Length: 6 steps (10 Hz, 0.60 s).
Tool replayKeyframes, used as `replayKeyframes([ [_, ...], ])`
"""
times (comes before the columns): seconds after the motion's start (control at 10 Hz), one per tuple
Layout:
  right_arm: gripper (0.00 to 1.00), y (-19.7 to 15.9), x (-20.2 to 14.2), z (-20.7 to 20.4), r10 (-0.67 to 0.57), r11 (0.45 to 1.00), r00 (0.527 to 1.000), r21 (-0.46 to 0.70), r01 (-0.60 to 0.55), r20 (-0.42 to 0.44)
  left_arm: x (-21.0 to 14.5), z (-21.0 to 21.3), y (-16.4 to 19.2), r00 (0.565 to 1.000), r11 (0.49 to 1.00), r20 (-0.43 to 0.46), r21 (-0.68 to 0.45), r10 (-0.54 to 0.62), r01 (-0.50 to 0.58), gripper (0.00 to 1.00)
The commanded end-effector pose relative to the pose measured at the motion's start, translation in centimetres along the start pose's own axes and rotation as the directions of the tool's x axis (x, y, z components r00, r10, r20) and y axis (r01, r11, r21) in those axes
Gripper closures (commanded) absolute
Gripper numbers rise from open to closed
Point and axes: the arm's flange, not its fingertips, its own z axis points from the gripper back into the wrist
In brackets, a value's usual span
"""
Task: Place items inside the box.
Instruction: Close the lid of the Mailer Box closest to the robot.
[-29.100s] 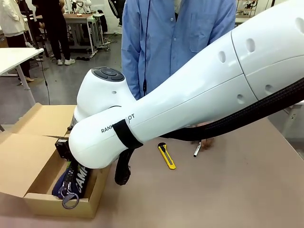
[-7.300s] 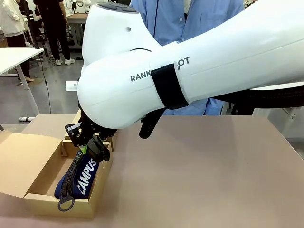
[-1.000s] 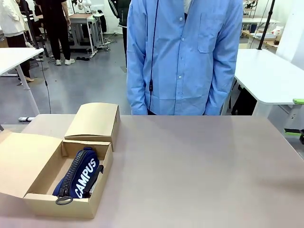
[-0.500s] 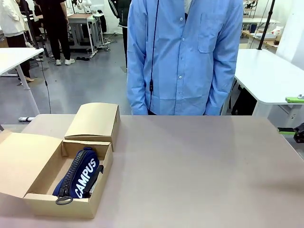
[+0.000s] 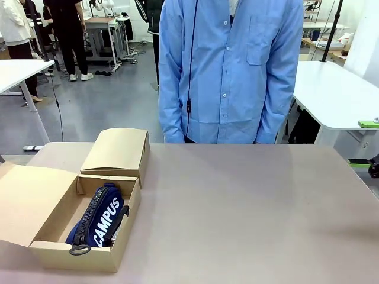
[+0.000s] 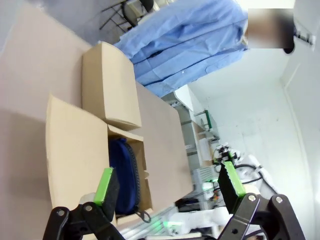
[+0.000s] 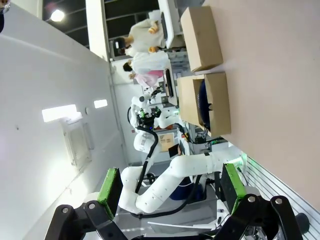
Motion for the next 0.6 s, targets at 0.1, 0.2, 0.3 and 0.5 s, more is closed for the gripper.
replayKeyframes([
  [0.1,0.00,0.7,-0.1,0.0,-0.021,1.000,1.000,0.011,0.021,-0.001,1.6,-3.7,-4.3,0.912,0.902,-0.039,-0.170,-0.408,0.396,0.00],
  [0.2,0.00,0.7,-0.1,0.0,-0.021,1.000,1.000,0.011,0.021,-0.001,1.1,-4.9,-6.1,0.873,0.863,-0.069,-0.208,-0.482,0.460,0.00],
  [0.3,0.00,0.7,-0.1,0.0,-0.021,1.000,1.000,0.011,0.021,-0.001,0.4,-6.3,-7.3,0.791,0.784,-0.105,-0.264,-0.602,0.561,0.00],
  [0.5,0.00,0.7,-0.1,0.0,-0.021,1.000,1.000,0.011,0.021,-0.001,1.9,-7.4,-8.1,0.879,0.877,-0.018,0.073,-0.476,0.476,0.00],
])
